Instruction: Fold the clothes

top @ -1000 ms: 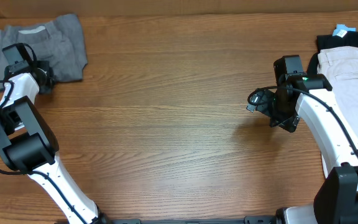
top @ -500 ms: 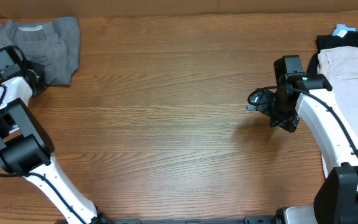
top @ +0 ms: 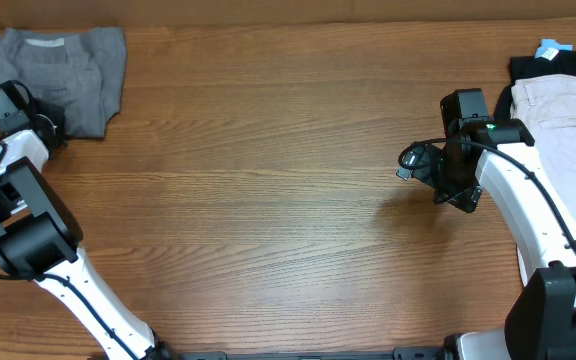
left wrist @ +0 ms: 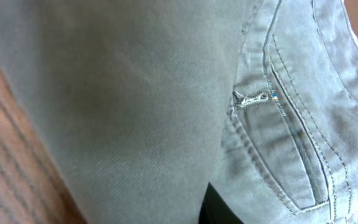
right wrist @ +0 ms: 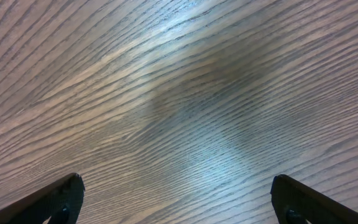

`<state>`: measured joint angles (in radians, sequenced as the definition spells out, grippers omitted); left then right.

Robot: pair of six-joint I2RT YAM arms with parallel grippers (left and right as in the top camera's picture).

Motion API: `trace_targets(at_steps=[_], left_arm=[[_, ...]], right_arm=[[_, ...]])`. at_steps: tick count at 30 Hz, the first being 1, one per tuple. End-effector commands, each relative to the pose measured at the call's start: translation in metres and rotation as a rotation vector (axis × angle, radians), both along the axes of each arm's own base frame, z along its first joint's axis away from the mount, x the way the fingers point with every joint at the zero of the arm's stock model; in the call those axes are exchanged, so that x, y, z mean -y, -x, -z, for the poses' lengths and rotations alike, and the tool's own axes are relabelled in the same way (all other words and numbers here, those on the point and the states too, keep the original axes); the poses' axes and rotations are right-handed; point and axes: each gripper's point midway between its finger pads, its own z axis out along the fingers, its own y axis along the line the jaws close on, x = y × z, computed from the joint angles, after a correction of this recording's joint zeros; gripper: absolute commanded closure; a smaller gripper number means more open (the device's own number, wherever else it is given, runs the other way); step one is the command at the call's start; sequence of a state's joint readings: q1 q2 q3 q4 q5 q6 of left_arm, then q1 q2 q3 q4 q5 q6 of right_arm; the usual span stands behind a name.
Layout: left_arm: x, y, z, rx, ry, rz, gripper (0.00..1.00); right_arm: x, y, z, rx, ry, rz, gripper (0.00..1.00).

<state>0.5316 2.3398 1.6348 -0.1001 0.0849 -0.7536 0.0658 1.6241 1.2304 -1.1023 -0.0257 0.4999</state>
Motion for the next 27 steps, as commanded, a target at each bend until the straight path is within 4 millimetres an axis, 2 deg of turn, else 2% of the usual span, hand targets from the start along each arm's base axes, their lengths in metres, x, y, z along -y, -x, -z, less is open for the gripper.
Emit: trace_targets(at_steps=[1, 3, 8, 15, 17, 18, 19, 23, 27], left_arm=[[0.016, -0.006, 0.014, 0.001, 0.049, -0.004, 0.82], [0.019, -0.010, 0.012, 0.013, 0.048, 0.001, 0.80], [0.020, -0.012, 0.010, 0.017, 0.036, 0.008, 0.69], [0.002, -0.001, 0.012, -0.025, -0.031, 0.028, 0.53], [-0.005, 0.007, 0.013, -0.047, -0.043, 0.036, 0.27], [-0.007, 0.009, 0.013, -0.053, -0.044, 0.035, 0.10], [-0.010, 0.012, 0.012, -0.059, -0.041, 0.031, 0.00], [-0.018, 0.022, 0.003, -0.069, -0.028, 0.012, 0.00], [-0.022, 0.033, -0.020, -0.076, -0.022, -0.003, 0.00]], right_arm=[[0.002, -0.008, -0.012, 0.042, 0.004, 0.002, 0.00], [0.002, -0.008, -0.012, 0.041, 0.004, 0.002, 0.00], [0.002, -0.008, -0.012, 0.041, 0.004, 0.002, 0.00], [0.002, -0.008, -0.012, 0.042, 0.004, 0.002, 0.00], [0.002, -0.008, -0.012, 0.041, 0.004, 0.002, 0.00], [0.002, -0.008, -0.012, 0.042, 0.004, 0.002, 0.00], [0.002, -0.008, -0.012, 0.041, 0.004, 0.002, 0.00], [0.002, -0.008, -0.012, 0.041, 0.004, 0.002, 0.00], [0.002, -0.008, -0.012, 0.041, 0.004, 0.002, 0.00]])
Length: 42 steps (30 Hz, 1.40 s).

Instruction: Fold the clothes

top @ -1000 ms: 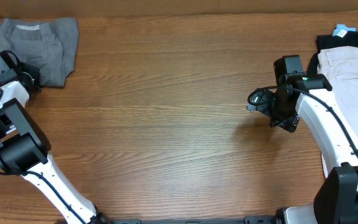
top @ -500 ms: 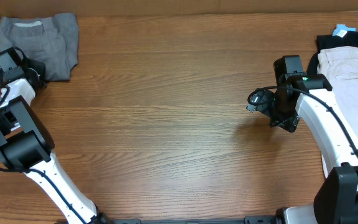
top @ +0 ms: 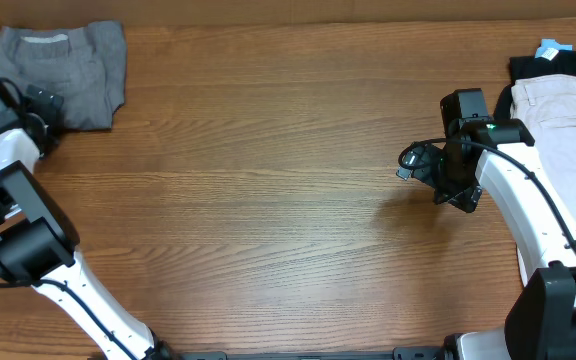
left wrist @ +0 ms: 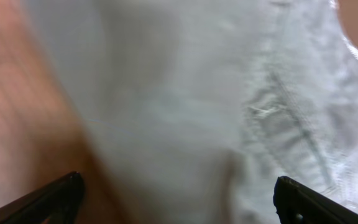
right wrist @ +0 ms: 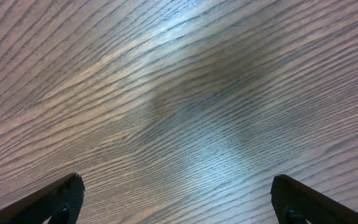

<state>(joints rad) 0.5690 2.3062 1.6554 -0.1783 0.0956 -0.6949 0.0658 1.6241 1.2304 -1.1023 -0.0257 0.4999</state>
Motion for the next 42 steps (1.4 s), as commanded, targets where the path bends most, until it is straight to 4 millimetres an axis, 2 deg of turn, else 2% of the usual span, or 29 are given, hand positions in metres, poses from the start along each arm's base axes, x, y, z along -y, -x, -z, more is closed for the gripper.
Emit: trace_targets(at_steps=[1, 4, 5, 6, 8, 10, 11, 12, 13, 18, 29, 33, 35, 37, 40, 42], left_arm=[[-0.006, 0.021, -0.016, -0.043, -0.006, -0.017, 0.00], [-0.002, 0.027, -0.046, -0.044, -0.041, 0.017, 0.00], [0.002, 0.030, -0.072, -0.036, -0.073, 0.044, 0.00], [0.005, 0.031, -0.084, -0.030, -0.089, 0.057, 0.00], [0.008, 0.031, -0.105, -0.012, -0.128, 0.082, 0.08], [0.011, 0.030, -0.121, 0.010, -0.152, 0.092, 0.42], [0.012, 0.029, -0.125, 0.019, -0.158, 0.094, 0.67], [0.013, 0.027, -0.128, 0.027, -0.163, 0.096, 0.84], [0.014, 0.026, -0.129, 0.030, -0.165, 0.099, 0.96], [0.025, 0.018, -0.108, -0.001, -0.143, 0.124, 0.96], [0.056, 0.005, -0.002, -0.147, -0.043, 0.196, 0.96], [0.073, 0.001, 0.027, -0.176, -0.005, 0.239, 0.96], [0.087, -0.004, 0.033, -0.169, 0.016, 0.293, 0.96], [0.091, -0.004, 0.031, -0.169, 0.022, 0.301, 0.96], [0.092, -0.007, 0.012, -0.142, 0.008, 0.305, 0.96], [0.089, -0.010, -0.010, -0.108, -0.017, 0.301, 0.96]], right_arm=[[0.002, -0.008, -0.012, 0.041, 0.004, 0.002, 0.00], [0.002, -0.008, -0.012, 0.041, 0.004, 0.002, 0.00], [0.002, -0.008, -0.012, 0.041, 0.004, 0.002, 0.00], [0.002, -0.008, -0.012, 0.041, 0.004, 0.002, 0.00], [0.002, -0.008, -0.012, 0.042, 0.004, 0.002, 0.00], [0.002, -0.008, -0.012, 0.042, 0.004, 0.002, 0.00], [0.002, -0.008, -0.012, 0.041, 0.004, 0.002, 0.00], [0.002, -0.008, -0.012, 0.041, 0.004, 0.002, 0.00], [0.002, -0.008, -0.012, 0.041, 0.004, 0.002, 0.00], [0.002, -0.008, -0.012, 0.041, 0.004, 0.002, 0.00], [0.002, -0.008, -0.012, 0.041, 0.004, 0.002, 0.00], [0.002, -0.008, -0.012, 0.042, 0.004, 0.002, 0.00], [0.002, -0.008, -0.012, 0.041, 0.004, 0.002, 0.00], [0.002, -0.008, -0.012, 0.041, 0.004, 0.002, 0.00], [0.002, -0.008, -0.012, 0.041, 0.004, 0.002, 0.00], [0.002, -0.008, -0.012, 0.042, 0.004, 0.002, 0.00]])
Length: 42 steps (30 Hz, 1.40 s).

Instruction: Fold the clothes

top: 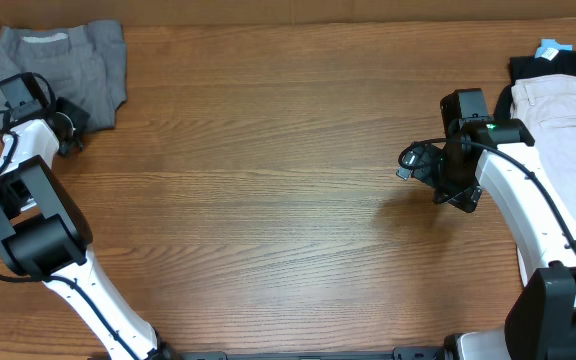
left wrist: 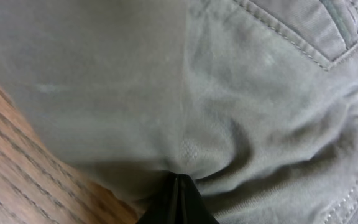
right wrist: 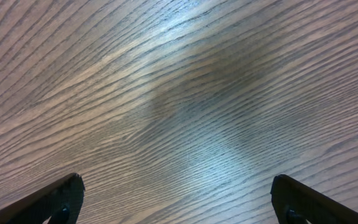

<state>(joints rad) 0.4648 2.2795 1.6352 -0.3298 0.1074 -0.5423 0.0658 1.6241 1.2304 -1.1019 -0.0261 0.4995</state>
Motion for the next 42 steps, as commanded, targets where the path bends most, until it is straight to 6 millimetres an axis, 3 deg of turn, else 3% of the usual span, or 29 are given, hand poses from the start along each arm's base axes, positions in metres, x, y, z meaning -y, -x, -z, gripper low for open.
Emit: trace_targets(at_steps=[1, 2, 6, 9, 11, 12, 14, 15, 20, 23, 27, 32, 35, 38, 42], left_arm=[[0.016, -0.010, -0.037, 0.063, -0.008, 0.068, 0.96], [0.014, -0.011, -0.050, 0.082, -0.024, 0.063, 0.96], [-0.001, -0.008, -0.098, 0.141, -0.108, 0.017, 0.75], [-0.018, 0.000, -0.122, 0.149, -0.185, -0.044, 0.57], [-0.030, 0.007, -0.128, 0.138, -0.228, -0.089, 0.55], [-0.034, 0.009, -0.128, 0.132, -0.240, -0.103, 0.59], [-0.043, 0.014, -0.122, 0.107, -0.263, -0.134, 0.90], [-0.046, 0.016, -0.119, 0.094, -0.271, -0.141, 0.96], [-0.060, 0.015, -0.089, 0.026, -0.337, -0.072, 0.96], [-0.069, 0.017, -0.059, -0.027, -0.354, -0.058, 0.96], [-0.090, 0.031, -0.025, -0.105, -0.385, -0.107, 0.96], [-0.114, 0.052, 0.001, -0.170, -0.389, -0.157, 0.96], [-0.122, 0.060, 0.002, -0.178, -0.383, -0.174, 0.96], [-0.124, 0.060, -0.009, -0.168, -0.395, -0.172, 0.96], [-0.119, 0.052, -0.053, -0.106, -0.431, -0.164, 0.96]], right_arm=[[0.002, -0.008, -0.012, 0.041, 0.005, 0.003, 0.00], [0.002, -0.008, -0.012, 0.041, 0.004, 0.003, 0.00], [0.002, -0.008, -0.012, 0.041, 0.004, 0.003, 0.00], [0.002, -0.008, -0.012, 0.041, 0.004, 0.003, 0.00], [0.002, -0.008, -0.012, 0.041, 0.004, 0.003, 0.00], [0.002, -0.008, -0.012, 0.041, 0.004, 0.003, 0.00], [0.002, -0.008, -0.012, 0.041, 0.004, 0.003, 0.00], [0.002, -0.008, -0.012, 0.041, 0.004, 0.003, 0.00], [0.002, -0.008, -0.012, 0.041, 0.004, 0.003, 0.00], [0.002, -0.008, -0.012, 0.041, 0.004, 0.003, 0.00], [0.002, -0.008, -0.012, 0.041, 0.004, 0.003, 0.00], [0.002, -0.008, -0.012, 0.041, 0.005, 0.003, 0.00], [0.002, -0.008, -0.012, 0.041, 0.004, 0.003, 0.00], [0.002, -0.008, -0.012, 0.041, 0.005, 0.003, 0.00], [0.002, -0.008, -0.012, 0.041, 0.004, 0.003, 0.00]])
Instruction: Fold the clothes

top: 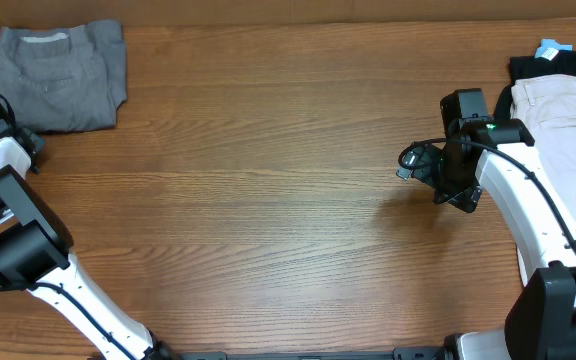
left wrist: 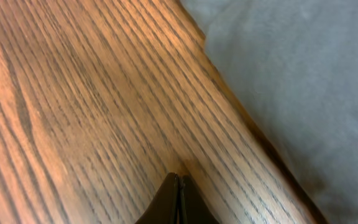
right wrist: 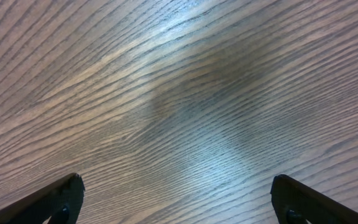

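Note:
Folded grey trousers lie at the table's back left corner; in the left wrist view their edge fills the upper right. My left gripper is shut with nothing in it, its tip over bare wood just off the trousers' near left edge. My right gripper hangs open over bare wood right of centre, its fingers wide apart in the right wrist view and nothing between them.
At the back right lies a stack: beige trousers on a black garment with a blue tag. The wooden table stretches between the two arms. The right arm reaches in along the right edge.
My left gripper, still shut, has come off the grey trousers' near edge and now sits over bare wood to their left. The trousers and the right arm have not moved.
At first the grey trousers lay nearer and slightly askew, with my left gripper's tip on them. Then they lay squared up farther back with the left gripper open over them. Then the gripper was shut against their near edge, and now it is clear of them.

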`<state>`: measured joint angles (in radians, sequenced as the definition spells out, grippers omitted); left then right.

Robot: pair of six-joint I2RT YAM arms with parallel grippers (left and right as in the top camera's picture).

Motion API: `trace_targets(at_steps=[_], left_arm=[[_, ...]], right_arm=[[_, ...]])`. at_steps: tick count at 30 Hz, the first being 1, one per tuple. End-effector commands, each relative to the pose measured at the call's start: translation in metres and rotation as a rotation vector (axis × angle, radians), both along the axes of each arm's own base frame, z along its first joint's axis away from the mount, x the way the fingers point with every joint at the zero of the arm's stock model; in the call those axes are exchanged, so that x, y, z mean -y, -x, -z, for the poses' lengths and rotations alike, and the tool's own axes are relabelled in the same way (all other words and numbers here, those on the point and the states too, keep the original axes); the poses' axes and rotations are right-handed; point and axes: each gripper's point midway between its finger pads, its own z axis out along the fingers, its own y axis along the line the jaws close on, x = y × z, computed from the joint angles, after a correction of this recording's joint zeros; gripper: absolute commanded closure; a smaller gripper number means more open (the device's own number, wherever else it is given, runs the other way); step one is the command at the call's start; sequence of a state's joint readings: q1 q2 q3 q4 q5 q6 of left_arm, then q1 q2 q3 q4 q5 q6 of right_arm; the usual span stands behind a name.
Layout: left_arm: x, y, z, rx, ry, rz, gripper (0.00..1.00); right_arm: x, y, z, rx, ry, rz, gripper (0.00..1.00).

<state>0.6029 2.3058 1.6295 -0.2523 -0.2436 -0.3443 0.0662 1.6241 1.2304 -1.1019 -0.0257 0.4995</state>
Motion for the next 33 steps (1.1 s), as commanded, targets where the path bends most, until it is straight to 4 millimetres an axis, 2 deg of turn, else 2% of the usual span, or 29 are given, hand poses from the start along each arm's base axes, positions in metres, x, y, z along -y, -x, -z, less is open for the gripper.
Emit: trace_targets(at_steps=[1, 5, 10, 13, 15, 20, 23, 26, 27, 30, 33], left_arm=[[0.006, -0.015, -0.067, 0.079, -0.080, 0.040, 0.96], [0.033, -0.031, -0.129, 0.203, -0.066, 0.136, 0.96], [0.100, -0.044, -0.221, 0.408, 0.026, 0.368, 0.96], [0.142, -0.038, -0.275, 0.514, 0.057, 0.494, 0.96], [0.169, -0.031, -0.306, 0.564, 0.062, 0.562, 0.96], [0.234, -0.009, -0.362, 0.637, 0.058, 0.680, 0.96], [0.269, 0.005, -0.380, 0.650, 0.070, 0.740, 0.89], [0.295, 0.019, -0.384, 0.633, 0.099, 0.782, 0.83], [0.303, 0.024, -0.383, 0.621, 0.113, 0.793, 0.78], [0.324, 0.034, -0.374, 0.573, 0.161, 0.827, 0.54], [0.339, 0.039, -0.365, 0.535, 0.195, 0.850, 0.09]], right_arm=[[0.002, -0.008, -0.012, 0.041, 0.004, 0.003, 0.00], [0.002, -0.008, -0.012, 0.041, 0.004, 0.003, 0.00], [0.003, -0.008, -0.012, 0.041, 0.009, -0.001, 0.00], [0.014, -0.010, -0.012, 0.050, 0.077, -0.027, 0.00], [0.013, -0.012, -0.012, 0.057, 0.076, -0.027, 0.00], [0.011, -0.025, -0.015, 0.112, 0.065, -0.026, 0.00], [0.001, -0.037, -0.018, 0.163, 0.009, -0.025, 0.00], [-0.021, -0.033, -0.021, 0.152, -0.119, -0.052, 0.00], [-0.030, -0.036, -0.027, 0.164, -0.177, -0.064, 0.00], [-0.043, -0.040, -0.045, 0.203, -0.257, -0.111, 0.00], [-0.043, -0.042, -0.075, 0.270, -0.252, -0.117, 0.00]])
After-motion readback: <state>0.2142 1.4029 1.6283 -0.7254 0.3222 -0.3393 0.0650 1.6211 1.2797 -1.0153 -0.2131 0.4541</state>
